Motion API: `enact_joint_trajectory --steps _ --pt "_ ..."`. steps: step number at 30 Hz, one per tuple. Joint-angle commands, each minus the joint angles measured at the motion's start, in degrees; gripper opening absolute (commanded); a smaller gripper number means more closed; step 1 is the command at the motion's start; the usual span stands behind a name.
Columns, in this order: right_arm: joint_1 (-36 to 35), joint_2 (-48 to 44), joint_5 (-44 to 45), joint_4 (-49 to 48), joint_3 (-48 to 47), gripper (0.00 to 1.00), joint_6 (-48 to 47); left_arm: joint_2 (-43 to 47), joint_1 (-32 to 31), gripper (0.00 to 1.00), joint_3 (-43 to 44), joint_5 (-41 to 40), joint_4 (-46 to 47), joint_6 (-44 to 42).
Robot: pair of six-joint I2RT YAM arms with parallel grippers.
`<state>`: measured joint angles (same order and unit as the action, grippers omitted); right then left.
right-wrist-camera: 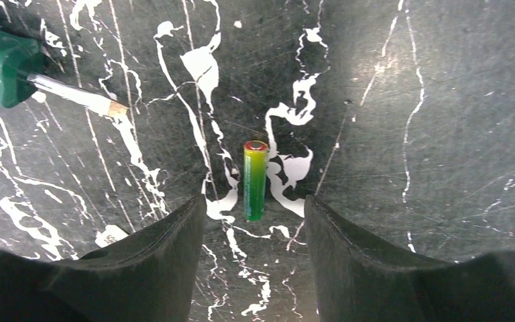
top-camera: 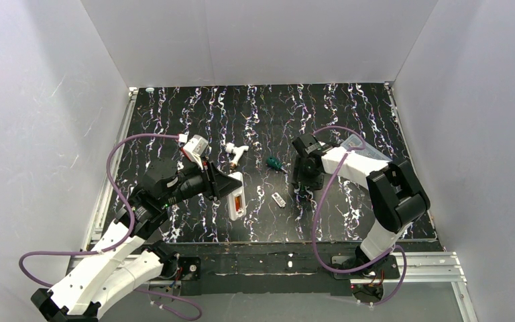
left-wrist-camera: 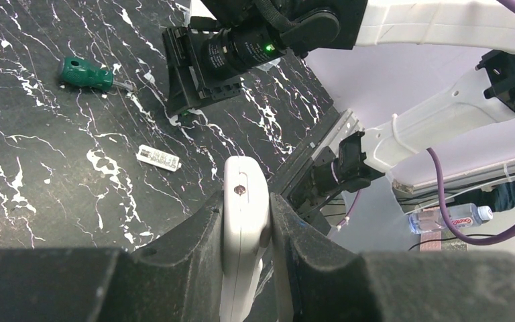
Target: Load the batteries into the remote control
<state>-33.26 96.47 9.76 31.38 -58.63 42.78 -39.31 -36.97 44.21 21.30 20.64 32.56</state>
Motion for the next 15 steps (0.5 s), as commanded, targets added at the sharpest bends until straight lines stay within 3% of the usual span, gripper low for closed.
enact_joint_trajectory --steps 1,6,15 --pt "0.30 -2.40 3.36 2.91 -2.51 0.63 -3.26 1.00 -0.20 0.00 0.45 -0.16 1.83 -0.82" --pt "1.16 -1.24 -1.85 3.81 -3.65 0.60 -4.22 1.00 -0.16 0.00 0.39 -0.30 1.43 -1.00" --pt "1.18 0.65 -4.70 3.62 -2.33 0.52 4.46 1.92 -0.18 0.00 0.39 -0.82 0.28 -1.52"
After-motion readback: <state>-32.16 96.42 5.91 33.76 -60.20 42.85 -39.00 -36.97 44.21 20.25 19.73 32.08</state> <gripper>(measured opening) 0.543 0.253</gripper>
